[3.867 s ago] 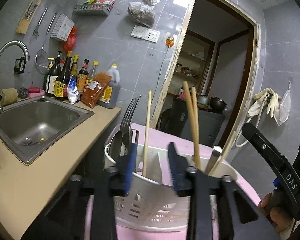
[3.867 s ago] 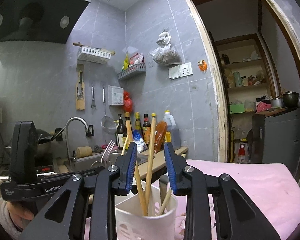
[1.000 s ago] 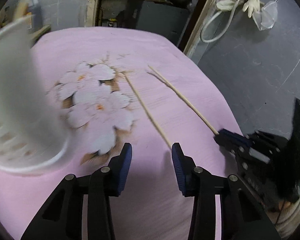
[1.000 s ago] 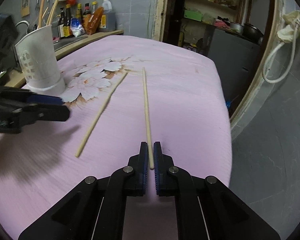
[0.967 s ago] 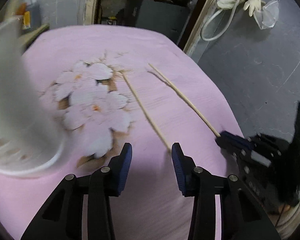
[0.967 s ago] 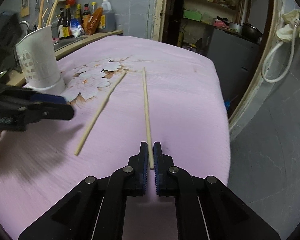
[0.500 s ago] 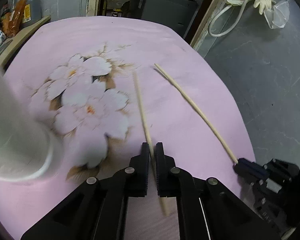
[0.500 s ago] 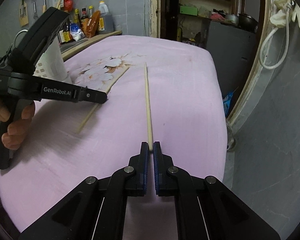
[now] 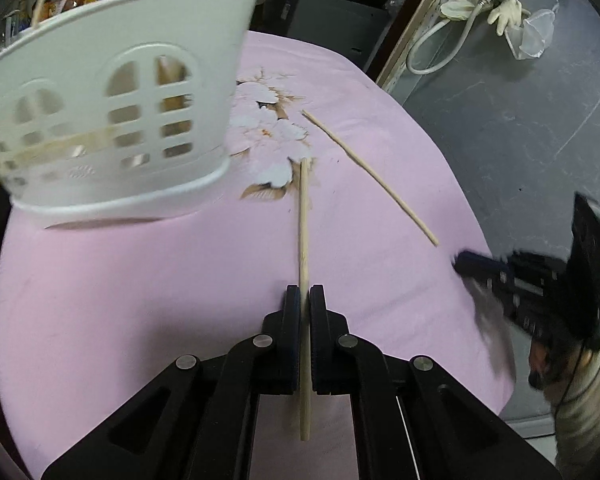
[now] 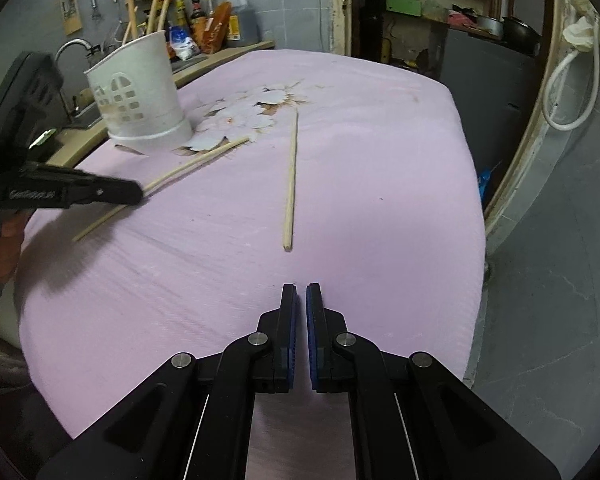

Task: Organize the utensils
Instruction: 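Lift both chopsticks upright and carry them toward the white basket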

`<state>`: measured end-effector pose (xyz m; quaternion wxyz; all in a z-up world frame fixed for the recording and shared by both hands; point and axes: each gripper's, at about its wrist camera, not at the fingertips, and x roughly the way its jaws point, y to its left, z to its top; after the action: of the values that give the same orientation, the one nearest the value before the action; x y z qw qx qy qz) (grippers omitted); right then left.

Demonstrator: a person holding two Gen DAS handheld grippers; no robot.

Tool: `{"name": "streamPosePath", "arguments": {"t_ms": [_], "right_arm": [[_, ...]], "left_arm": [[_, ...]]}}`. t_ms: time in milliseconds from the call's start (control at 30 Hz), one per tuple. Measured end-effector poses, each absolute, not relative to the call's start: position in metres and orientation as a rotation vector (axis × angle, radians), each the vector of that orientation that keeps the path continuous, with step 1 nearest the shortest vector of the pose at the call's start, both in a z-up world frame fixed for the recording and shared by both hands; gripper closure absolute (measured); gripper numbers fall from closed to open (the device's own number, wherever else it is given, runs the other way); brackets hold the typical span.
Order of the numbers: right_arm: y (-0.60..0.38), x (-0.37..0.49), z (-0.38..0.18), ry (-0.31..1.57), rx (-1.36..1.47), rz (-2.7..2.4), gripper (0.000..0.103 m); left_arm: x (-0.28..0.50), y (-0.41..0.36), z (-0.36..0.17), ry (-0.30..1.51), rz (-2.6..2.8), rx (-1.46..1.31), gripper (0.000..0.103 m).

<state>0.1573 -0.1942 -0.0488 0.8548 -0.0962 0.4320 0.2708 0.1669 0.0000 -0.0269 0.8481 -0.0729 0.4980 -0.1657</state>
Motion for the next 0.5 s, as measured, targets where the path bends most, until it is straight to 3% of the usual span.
{"name": "streamPosePath", "arguments": {"t_ms": [133, 267, 500], "right_arm": [[-0.189, 0.175, -0.045, 0.894, -0.163, 0.581, 0.095], [-0.173, 0.205, -0.045, 0.907, -0.141, 0.617, 0.078], [-0.139, 0.259, -0.050, 0.965, -0.182, 0.662, 0.078]], "left_arm": [[0.159, 0.000, -0.023, 1.034, -0.354, -0.089, 0.100], [0.169, 0.000, -0.020, 1.058, -0.363, -0.055, 0.100], [0.186, -0.006, -0.026, 1.094, -0.389, 0.021, 0.099]]}}
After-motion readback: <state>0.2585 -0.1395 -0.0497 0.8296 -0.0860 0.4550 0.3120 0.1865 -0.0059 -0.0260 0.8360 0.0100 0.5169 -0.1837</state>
